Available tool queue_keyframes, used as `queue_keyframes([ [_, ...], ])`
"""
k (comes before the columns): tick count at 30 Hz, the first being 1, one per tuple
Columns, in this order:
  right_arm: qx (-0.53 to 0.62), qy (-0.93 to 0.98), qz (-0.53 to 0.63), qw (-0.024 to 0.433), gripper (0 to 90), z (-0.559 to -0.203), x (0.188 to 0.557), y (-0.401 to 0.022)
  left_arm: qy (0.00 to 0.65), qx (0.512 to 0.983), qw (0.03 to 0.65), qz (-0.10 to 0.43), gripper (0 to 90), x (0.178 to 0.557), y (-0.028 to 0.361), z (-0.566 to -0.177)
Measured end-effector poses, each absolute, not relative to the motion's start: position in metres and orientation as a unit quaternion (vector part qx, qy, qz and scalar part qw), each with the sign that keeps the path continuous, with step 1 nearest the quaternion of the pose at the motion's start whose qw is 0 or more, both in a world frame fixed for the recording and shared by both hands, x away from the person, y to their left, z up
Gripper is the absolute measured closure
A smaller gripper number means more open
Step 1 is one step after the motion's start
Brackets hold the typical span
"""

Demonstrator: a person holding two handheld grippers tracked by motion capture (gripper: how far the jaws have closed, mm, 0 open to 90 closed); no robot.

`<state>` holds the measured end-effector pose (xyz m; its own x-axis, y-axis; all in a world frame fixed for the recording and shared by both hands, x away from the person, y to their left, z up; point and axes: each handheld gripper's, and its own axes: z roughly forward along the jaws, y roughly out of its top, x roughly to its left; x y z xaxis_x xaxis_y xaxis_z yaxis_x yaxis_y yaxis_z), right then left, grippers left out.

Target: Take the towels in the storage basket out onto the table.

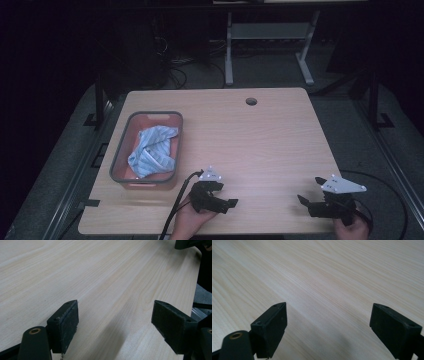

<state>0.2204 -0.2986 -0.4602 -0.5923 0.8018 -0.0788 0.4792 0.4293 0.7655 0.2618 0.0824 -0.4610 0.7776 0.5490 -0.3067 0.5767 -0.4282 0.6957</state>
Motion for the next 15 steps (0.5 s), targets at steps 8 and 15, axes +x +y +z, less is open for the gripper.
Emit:
queue_keyframes([
  [8,0.388,0.816,0.365,0.222,13.8,-0.459,0.219,-0.296,0.335,0.832,0.441,-0.026,23.2,0.269,0.090,-0.446],
  [15,0.389,0.817,0.365,0.221,13.8,-0.459,0.219,-0.296,0.329,0.836,0.439,-0.024,20.4,0.274,0.091,-0.433],
])
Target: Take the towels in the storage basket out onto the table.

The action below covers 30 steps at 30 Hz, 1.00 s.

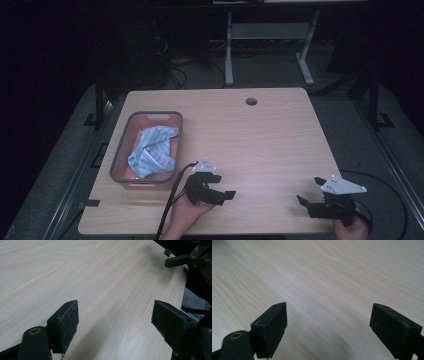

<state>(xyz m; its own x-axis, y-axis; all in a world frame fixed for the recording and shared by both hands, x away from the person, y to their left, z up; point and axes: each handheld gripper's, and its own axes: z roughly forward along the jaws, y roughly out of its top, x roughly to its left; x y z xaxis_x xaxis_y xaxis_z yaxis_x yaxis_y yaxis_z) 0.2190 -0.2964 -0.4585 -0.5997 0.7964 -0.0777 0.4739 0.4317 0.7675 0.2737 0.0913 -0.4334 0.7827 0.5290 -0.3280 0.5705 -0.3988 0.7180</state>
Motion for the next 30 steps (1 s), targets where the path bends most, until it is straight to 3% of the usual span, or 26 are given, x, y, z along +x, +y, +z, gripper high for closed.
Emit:
queue_keyframes([
  [30,0.394,0.813,0.366,0.224,13.8,-0.458,0.219,-0.301,0.314,0.855,0.411,-0.029,19.1,0.322,0.088,-0.370],
])
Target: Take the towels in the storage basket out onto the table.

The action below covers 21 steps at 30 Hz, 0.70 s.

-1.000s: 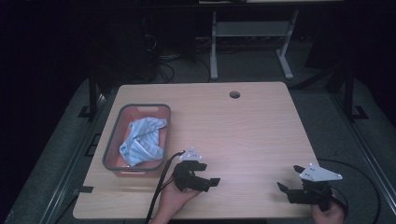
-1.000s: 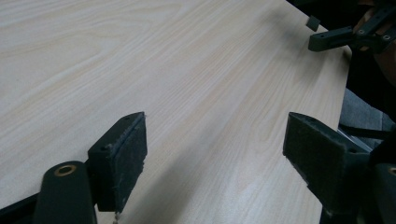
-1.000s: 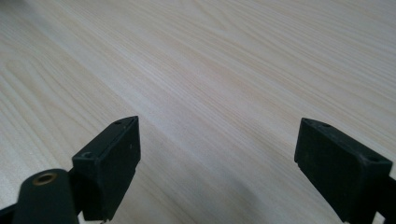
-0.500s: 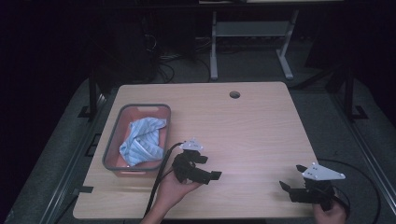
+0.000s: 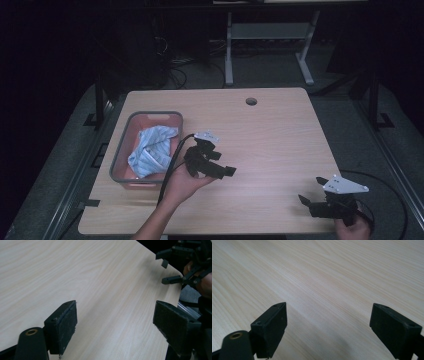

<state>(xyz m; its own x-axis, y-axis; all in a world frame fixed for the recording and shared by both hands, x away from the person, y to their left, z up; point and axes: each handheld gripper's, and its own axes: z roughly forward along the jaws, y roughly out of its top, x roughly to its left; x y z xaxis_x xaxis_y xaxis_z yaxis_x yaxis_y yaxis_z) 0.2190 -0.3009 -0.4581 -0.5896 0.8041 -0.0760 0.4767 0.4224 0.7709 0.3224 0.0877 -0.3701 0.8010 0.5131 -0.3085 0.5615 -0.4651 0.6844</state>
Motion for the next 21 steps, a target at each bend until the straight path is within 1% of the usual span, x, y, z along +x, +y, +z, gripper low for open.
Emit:
queue_keyframes([
  [6,0.390,0.815,0.368,0.222,13.8,-0.458,0.218,-0.299,0.323,0.855,0.404,-0.022,19.4,0.331,0.091,-0.361],
  [9,0.388,0.814,0.371,0.220,13.8,-0.458,0.219,-0.298,0.328,0.854,0.403,-0.026,17.4,0.335,0.092,-0.360],
  [10,0.387,0.815,0.369,0.221,13.8,-0.458,0.219,-0.298,0.325,0.854,0.404,-0.040,16.8,0.339,0.093,-0.361],
  [17,0.387,0.815,0.370,0.220,13.8,-0.458,0.219,-0.298,0.335,0.852,0.400,-0.046,16.9,0.347,0.097,-0.364],
  [21,0.387,0.815,0.370,0.222,13.8,-0.458,0.220,-0.300,0.341,0.852,0.395,-0.041,17.0,0.352,0.102,-0.361],
])
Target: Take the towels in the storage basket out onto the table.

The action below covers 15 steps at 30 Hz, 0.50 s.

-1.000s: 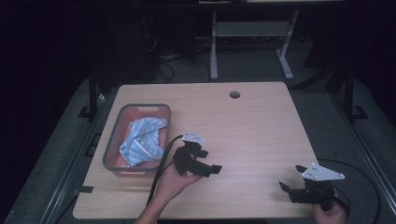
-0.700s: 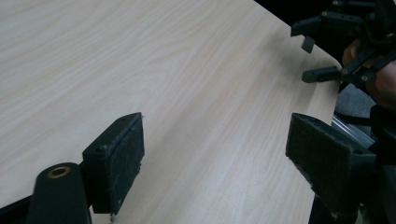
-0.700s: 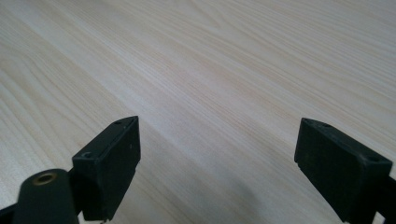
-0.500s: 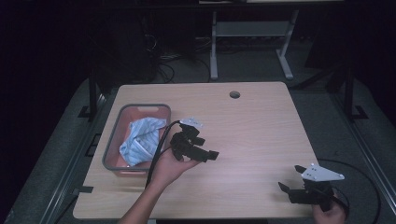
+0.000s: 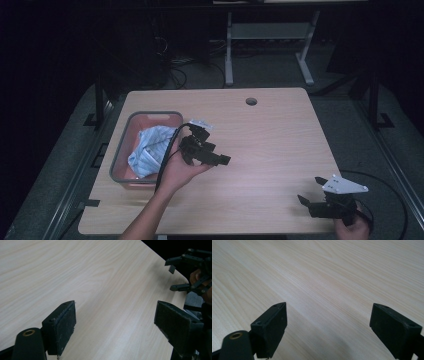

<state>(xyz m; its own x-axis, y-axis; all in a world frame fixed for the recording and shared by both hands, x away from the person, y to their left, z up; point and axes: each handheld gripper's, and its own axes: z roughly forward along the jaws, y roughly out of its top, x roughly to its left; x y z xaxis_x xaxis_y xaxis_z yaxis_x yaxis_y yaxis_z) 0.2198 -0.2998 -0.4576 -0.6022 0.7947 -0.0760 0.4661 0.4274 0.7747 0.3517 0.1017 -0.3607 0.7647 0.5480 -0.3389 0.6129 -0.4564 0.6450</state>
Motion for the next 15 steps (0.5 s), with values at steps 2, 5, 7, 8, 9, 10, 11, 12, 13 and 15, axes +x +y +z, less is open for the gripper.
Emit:
queue_keyframes([
  [2,0.390,0.814,0.370,0.221,13.8,-0.457,0.220,-0.301,0.343,0.847,0.403,-0.045,17.0,0.354,0.105,-0.359],
  [5,0.391,0.812,0.370,0.225,13.8,-0.457,0.219,-0.302,0.346,0.849,0.396,-0.039,17.1,0.356,0.110,-0.355],
  [7,0.389,0.812,0.370,0.228,13.8,-0.457,0.219,-0.302,0.348,0.849,0.396,-0.034,18.0,0.358,0.115,-0.351],
  [8,0.389,0.812,0.370,0.228,13.8,-0.457,0.219,-0.302,0.348,0.849,0.396,-0.034,18.0,0.358,0.115,-0.351],
  [9,0.390,0.812,0.370,0.227,13.8,-0.457,0.218,-0.302,0.348,0.849,0.395,-0.032,18.0,0.358,0.118,-0.349],
  [10,0.391,0.812,0.370,0.227,13.8,-0.457,0.218,-0.303,0.349,0.848,0.397,-0.030,18.2,0.358,0.119,-0.348],
  [11,0.391,0.812,0.370,0.226,13.8,-0.457,0.218,-0.303,0.353,0.847,0.397,-0.028,19.4,0.359,0.124,-0.345],
  [12,0.391,0.812,0.370,0.226,13.8,-0.457,0.218,-0.303,0.353,0.847,0.397,-0.028,19.4,0.359,0.124,-0.345],
  [13,0.391,0.812,0.370,0.226,13.8,-0.457,0.218,-0.303,0.353,0.847,0.397,-0.027,19.4,0.359,0.126,-0.344],
  [15,0.389,0.812,0.371,0.227,13.8,-0.457,0.218,-0.302,0.357,0.845,0.397,-0.023,19.4,0.360,0.132,-0.341],
])
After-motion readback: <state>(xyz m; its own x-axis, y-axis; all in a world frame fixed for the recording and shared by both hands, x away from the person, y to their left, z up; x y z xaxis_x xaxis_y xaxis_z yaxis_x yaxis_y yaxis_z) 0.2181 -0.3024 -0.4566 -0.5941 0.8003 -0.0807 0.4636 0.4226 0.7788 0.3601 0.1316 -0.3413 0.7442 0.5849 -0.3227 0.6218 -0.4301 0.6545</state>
